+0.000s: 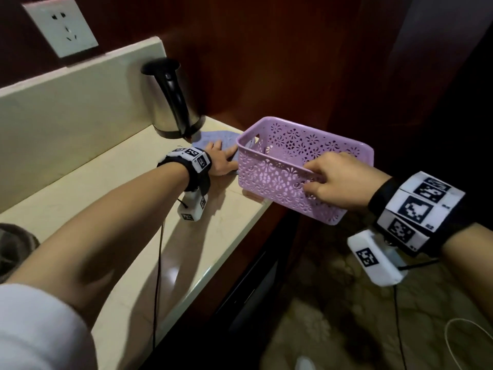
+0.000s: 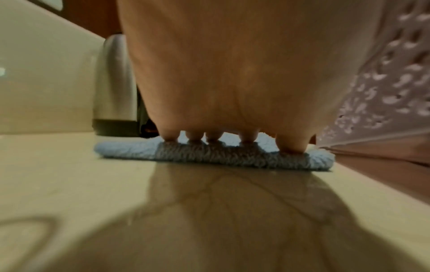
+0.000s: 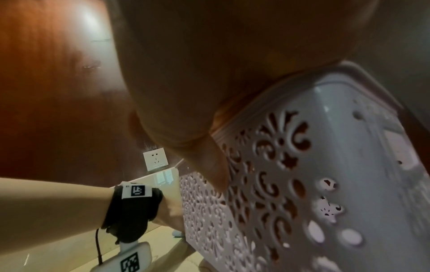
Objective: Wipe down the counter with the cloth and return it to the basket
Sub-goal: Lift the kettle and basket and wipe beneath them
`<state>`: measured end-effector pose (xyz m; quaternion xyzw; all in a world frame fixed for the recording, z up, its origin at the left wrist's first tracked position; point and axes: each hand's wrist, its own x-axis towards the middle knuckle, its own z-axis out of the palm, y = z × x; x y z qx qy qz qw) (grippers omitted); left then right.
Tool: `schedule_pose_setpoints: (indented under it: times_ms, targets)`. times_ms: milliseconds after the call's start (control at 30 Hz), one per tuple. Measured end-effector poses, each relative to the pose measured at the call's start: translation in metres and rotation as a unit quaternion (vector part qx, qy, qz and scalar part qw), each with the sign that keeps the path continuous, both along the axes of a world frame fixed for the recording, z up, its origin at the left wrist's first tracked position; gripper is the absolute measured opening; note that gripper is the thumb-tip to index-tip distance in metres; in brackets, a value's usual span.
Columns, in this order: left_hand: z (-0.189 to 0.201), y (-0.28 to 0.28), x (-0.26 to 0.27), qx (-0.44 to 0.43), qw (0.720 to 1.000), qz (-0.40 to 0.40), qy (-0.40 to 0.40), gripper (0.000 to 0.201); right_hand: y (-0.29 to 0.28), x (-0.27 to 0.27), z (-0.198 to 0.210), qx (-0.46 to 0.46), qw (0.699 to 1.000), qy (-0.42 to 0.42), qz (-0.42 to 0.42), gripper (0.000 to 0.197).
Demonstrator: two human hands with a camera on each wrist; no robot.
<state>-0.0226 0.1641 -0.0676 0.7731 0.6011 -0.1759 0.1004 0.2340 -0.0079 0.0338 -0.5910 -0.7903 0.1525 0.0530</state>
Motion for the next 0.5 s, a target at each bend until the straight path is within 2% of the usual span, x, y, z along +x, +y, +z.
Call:
schedule_pose_setpoints:
  times_ms: [100, 133, 233, 267, 367, 433, 500]
  targets:
    - [-0.012, 0.032, -0.002, 0.033, 0.999, -0.016, 0.001, 0.111, 0.003, -0.004, 0.0, 0.0, 1.0, 0.001, 0.001, 0.028]
    - [-0.016, 0.042, -0.002, 0.045, 0.999, -0.008, -0.009, 0.109, 0.004, -0.004, 0.0, 0.0, 1.0, 0.004, -0.001, 0.029]
    - [-0.002, 0.039, 0.007, 0.074, 0.997, -0.001, -0.018, 0.078, 0.005, -0.006, -0.002, 0.001, 1.0, 0.001, 0.002, 0.029]
    - [0.006, 0.032, 0.013, 0.072, 0.996, 0.011, -0.043, 0.072, 0.006, -0.005, -0.003, 0.003, 1.0, 0.001, 0.002, 0.028]
    - [0.033, 0.004, 0.025, 0.065, 0.996, 0.058, -0.025, 0.059, 0.008, -0.004, -0.005, -0.002, 1.0, 0.006, 0.005, 0.025]
    - [0.047, -0.007, 0.029, 0.066, 0.996, 0.061, -0.005, 0.064, 0.007, -0.003, -0.005, -0.006, 1.0, 0.01, 0.005, 0.025]
    - [0.053, -0.012, 0.033, 0.061, 0.996, 0.054, -0.032, 0.064, 0.006, -0.003, -0.006, -0.008, 1.0, 0.011, 0.006, 0.025]
